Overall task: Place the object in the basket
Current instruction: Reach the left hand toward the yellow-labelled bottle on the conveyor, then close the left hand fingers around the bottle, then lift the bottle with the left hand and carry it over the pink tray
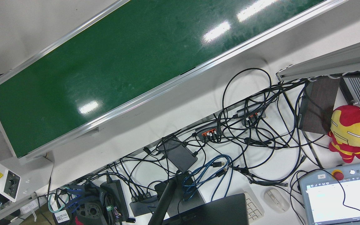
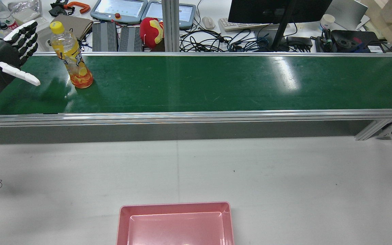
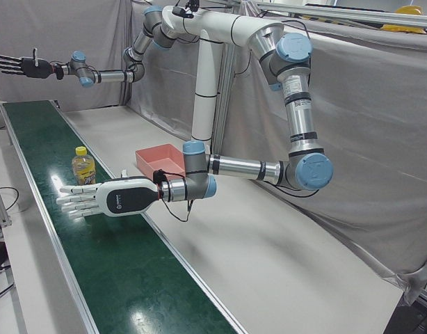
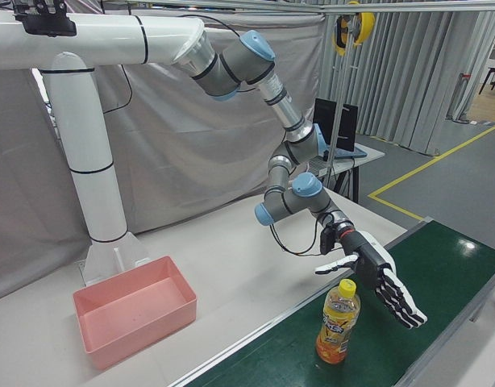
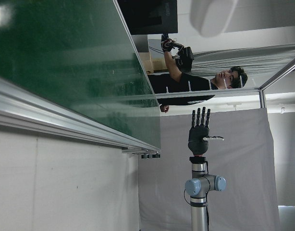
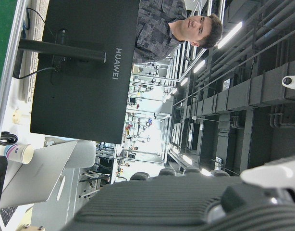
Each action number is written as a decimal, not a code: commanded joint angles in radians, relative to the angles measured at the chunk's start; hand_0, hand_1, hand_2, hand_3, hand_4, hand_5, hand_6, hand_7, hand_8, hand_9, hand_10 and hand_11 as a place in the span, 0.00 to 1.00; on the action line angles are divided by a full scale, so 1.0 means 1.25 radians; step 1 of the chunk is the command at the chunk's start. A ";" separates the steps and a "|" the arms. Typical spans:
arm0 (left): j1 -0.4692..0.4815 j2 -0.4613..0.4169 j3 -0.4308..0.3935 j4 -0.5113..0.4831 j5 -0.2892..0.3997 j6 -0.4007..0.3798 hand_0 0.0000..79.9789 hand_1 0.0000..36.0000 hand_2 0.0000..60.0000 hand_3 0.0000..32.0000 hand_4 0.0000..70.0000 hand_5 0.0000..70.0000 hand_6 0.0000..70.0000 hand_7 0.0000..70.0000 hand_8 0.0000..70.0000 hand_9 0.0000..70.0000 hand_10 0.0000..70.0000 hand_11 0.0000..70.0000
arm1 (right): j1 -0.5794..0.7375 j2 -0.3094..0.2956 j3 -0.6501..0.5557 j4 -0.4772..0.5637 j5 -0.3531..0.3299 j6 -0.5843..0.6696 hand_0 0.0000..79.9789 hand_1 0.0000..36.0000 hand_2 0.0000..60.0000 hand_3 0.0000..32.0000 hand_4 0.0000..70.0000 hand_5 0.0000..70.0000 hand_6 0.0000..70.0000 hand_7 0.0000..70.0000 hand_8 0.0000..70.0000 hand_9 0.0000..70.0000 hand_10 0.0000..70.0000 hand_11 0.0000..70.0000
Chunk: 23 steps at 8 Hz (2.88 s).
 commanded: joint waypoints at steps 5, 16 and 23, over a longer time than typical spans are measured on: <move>0.067 -0.060 0.039 0.031 -0.019 0.009 1.00 0.27 0.00 0.00 0.02 0.24 0.00 0.00 0.01 0.01 0.00 0.00 | 0.000 0.000 0.000 0.000 0.000 0.000 0.00 0.00 0.00 0.00 0.00 0.00 0.00 0.00 0.00 0.00 0.00 0.00; 0.065 -0.177 0.098 0.058 -0.084 -0.093 0.65 1.00 1.00 0.00 1.00 0.96 0.27 0.28 0.51 0.67 0.56 0.81 | 0.000 0.000 0.000 0.000 0.000 0.000 0.00 0.00 0.00 0.00 0.00 0.00 0.00 0.00 0.00 0.00 0.00 0.00; 0.105 -0.250 -0.107 0.242 0.045 -0.078 1.00 1.00 1.00 0.00 1.00 1.00 1.00 1.00 1.00 1.00 1.00 1.00 | 0.000 0.000 0.000 0.001 0.000 0.000 0.00 0.00 0.00 0.00 0.00 0.00 0.00 0.00 0.00 0.00 0.00 0.00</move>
